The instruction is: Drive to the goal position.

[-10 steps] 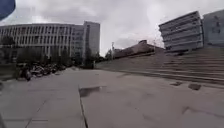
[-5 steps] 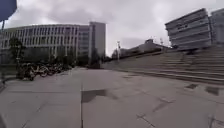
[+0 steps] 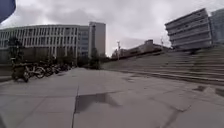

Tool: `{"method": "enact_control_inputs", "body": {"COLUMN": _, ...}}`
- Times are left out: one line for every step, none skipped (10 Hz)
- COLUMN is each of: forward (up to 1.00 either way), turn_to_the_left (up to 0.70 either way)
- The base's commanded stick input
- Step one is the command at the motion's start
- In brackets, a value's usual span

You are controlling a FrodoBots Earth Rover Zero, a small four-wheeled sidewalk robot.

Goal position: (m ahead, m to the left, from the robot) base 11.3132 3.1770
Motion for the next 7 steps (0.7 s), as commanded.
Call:
{"method": "enact_control_inputs", "body": {"forward": 0.70, "turn_to_the_left": 0.00}}
{"method": "enact_control_inputs", "body": {"forward": 0.70, "turn_to_the_left": 0.02}}
{"method": "enact_control_inputs", "body": {"forward": 0.70, "turn_to_the_left": 0.27}}
{"method": "enact_control_inputs", "body": {"forward": 0.70, "turn_to_the_left": 0.35}}
{"method": "enact_control_inputs", "body": {"forward": 0.70, "turn_to_the_left": 0.35}}
{"method": "enact_control_inputs", "body": {"forward": 0.70, "turn_to_the_left": 0.35}}
{"method": "enact_control_inputs", "body": {"forward": 0.70, "turn_to_the_left": 0.35}}
